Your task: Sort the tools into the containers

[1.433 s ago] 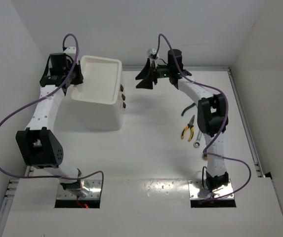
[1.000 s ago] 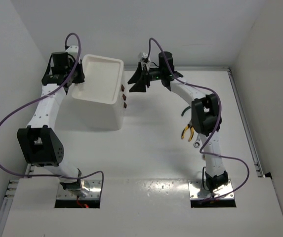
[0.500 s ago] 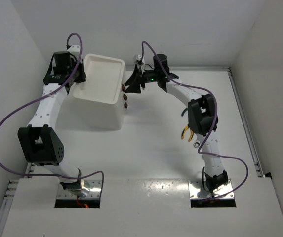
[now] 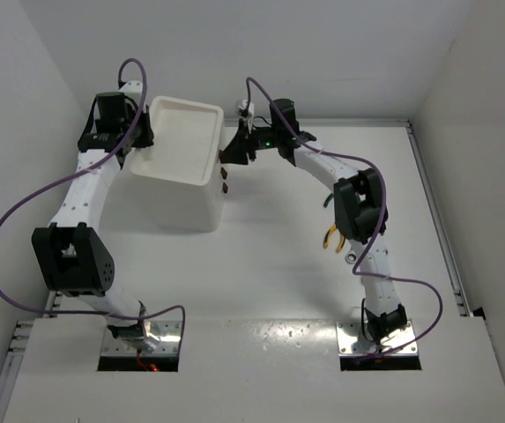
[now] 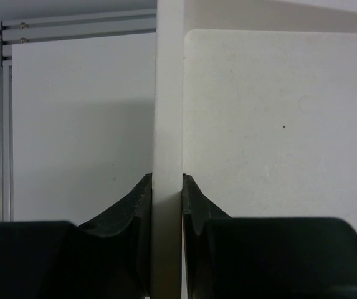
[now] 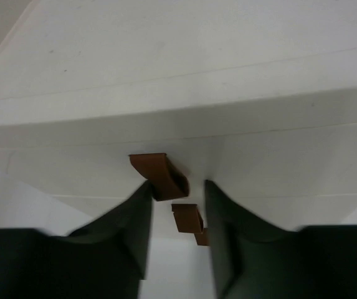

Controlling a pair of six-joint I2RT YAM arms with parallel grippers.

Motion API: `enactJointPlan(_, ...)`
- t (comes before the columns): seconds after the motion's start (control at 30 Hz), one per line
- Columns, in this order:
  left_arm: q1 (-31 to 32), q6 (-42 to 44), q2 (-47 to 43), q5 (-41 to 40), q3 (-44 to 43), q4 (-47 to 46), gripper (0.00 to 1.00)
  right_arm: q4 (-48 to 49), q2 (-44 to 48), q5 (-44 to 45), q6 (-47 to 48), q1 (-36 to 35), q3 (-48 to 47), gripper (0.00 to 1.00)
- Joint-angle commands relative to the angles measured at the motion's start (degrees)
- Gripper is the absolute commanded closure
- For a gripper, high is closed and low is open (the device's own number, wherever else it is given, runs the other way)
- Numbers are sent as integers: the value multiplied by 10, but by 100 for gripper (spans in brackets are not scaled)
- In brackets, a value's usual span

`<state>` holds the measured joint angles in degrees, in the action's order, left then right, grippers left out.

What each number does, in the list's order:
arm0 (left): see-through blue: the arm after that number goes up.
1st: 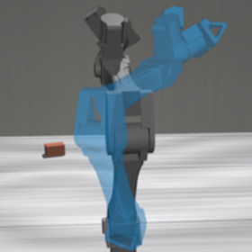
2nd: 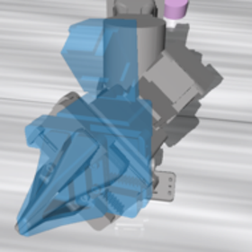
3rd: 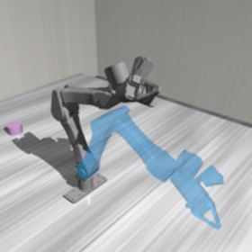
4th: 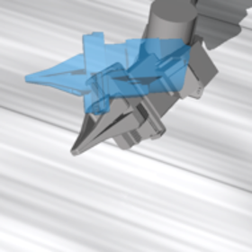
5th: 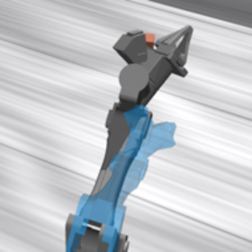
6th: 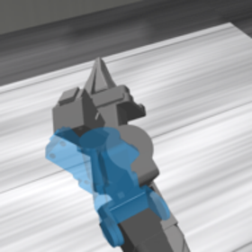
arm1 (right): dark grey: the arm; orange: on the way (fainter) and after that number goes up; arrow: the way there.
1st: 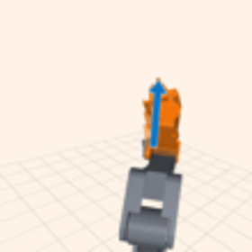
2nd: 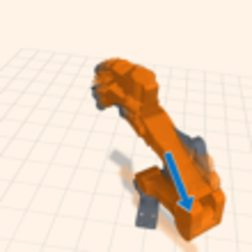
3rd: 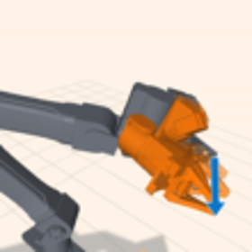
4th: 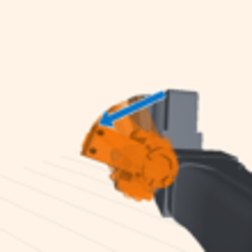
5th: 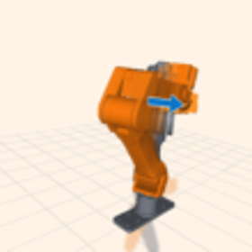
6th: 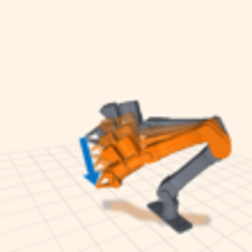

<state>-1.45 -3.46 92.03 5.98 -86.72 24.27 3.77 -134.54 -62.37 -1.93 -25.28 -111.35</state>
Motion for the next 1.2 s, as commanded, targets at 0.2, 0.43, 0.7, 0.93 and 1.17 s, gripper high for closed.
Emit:
enactJointPlan(0.2, 36, -65, 7, 21, 57, 70, 100, 47, 66, 46, -11, -20, 37, 100)
enactJointPlan(0.43, 36, -72, -4, -6, 75, 65, 100, 31, 122, 46, 14, 8, 95, 100)
enactJointPlan(0.7, 30, -78, -4, -12, 75, 65, 100, -23, 165, 41, 54, 59, 145, 100)
enactJointPlan(0.93, 25, -78, -9, -18, 75, 60, 100, -78, 197, 36, 109, 101, 172, 100)
enactJointPlan(1.17, 20, -78, -9, -28, 75, 60, 100, -129, 234, 36, 154, 139, 223, 100)
